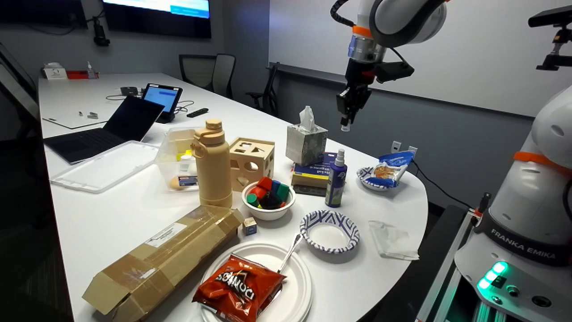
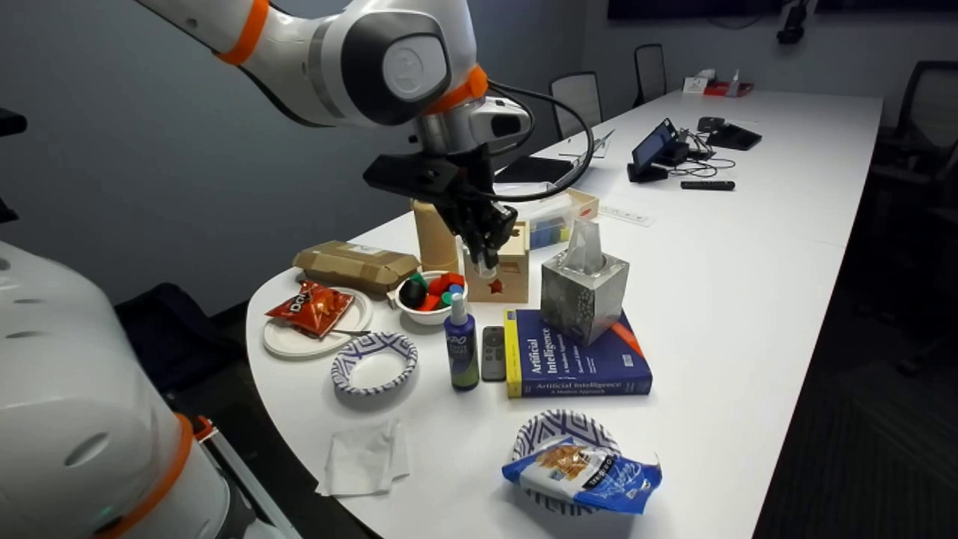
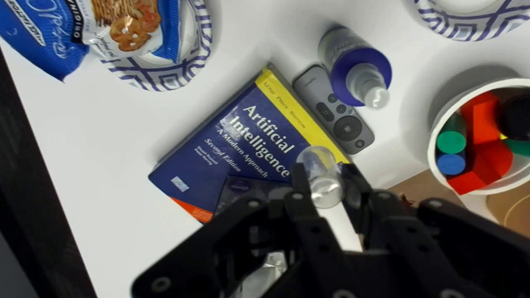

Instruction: Remove the lid from the white and blue bottle, move the white and blue packet to the bowl on the left then place the red packet in the bowl on the right.

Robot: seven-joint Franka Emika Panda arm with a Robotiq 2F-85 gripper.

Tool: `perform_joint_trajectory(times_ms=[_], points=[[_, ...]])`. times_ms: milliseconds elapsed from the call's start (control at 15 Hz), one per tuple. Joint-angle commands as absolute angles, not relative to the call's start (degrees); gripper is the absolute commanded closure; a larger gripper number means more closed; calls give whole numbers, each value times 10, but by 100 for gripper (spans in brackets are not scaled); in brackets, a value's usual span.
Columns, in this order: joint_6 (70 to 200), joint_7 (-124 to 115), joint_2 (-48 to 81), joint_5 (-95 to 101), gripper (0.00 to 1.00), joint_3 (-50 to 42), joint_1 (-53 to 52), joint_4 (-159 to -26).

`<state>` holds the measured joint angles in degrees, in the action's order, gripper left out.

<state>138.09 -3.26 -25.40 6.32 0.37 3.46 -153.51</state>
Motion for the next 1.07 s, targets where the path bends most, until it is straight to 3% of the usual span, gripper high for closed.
perform_joint_trajectory(times_ms=[0,400,667,1000], points=[[1414,-29,-237,68,94,-25,68,-1555],[1526,166,-77,-160,94,-160,8,-1564],[1510,239,-16,-248,94,-141,18,-1541],[1546,162,34,-184,94,-95,34,-1539]])
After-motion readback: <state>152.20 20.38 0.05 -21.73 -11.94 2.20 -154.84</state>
